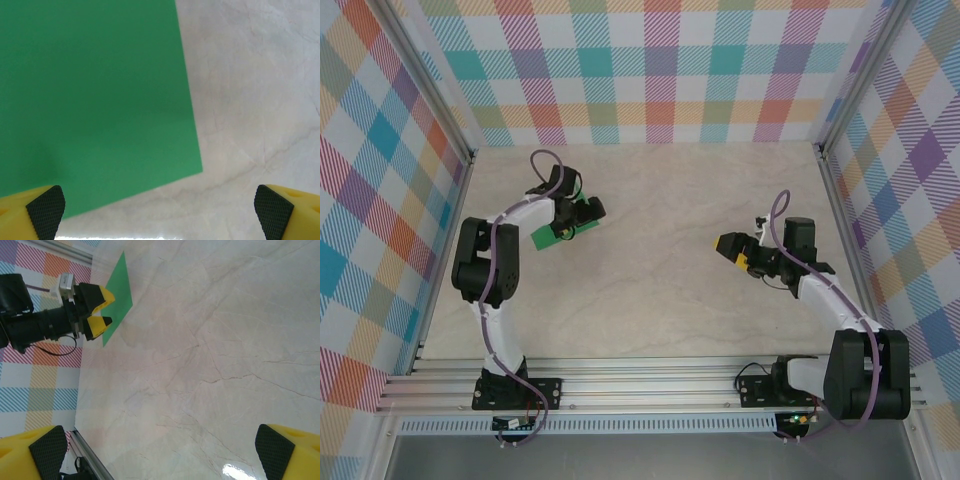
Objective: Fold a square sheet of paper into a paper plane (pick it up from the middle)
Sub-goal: Move the square sheet of paper to the center of the table.
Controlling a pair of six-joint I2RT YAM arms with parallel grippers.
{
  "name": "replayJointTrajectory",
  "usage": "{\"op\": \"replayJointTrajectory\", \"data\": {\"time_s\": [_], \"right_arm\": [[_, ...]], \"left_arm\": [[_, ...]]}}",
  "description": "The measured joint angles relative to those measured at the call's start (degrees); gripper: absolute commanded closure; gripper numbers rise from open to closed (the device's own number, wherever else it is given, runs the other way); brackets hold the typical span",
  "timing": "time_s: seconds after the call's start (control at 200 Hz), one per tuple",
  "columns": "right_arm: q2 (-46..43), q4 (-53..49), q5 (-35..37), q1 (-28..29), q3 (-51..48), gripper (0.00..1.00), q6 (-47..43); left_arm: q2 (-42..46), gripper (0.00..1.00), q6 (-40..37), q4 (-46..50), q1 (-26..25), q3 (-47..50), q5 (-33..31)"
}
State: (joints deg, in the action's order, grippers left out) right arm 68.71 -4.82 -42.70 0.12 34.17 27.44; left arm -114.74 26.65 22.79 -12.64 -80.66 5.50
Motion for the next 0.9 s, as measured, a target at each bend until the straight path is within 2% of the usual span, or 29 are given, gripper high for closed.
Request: {"op": "replayJointTrajectory", "data": {"time_s": [0.17,0.48,0.675,0.9], "right_arm": [[0.0,-3.2,0.2,0.0,2.0,0.0,-2.7],[0.0,-4.8,1.2,0.0,2.4,0.0,-3.6],[0.3,-5.7,2.8,0.0,2.4,0.0,-3.5],[0.3,-5.8,3.7,0.0,2.4,0.0,-2.4]], "left_arm": [[-4.9,0.0,0.6,1.7,0.0,-6.6,-1.4],[-13.3,0.01,0.4,6.6,0.0,-19.1,-8.2],[-13.9,0.03,1.0,6.9,-0.3,-18.5,-8.7],[-6.8,0.03,2.0,1.0,-3.5,-6.6,-7.5]]}}
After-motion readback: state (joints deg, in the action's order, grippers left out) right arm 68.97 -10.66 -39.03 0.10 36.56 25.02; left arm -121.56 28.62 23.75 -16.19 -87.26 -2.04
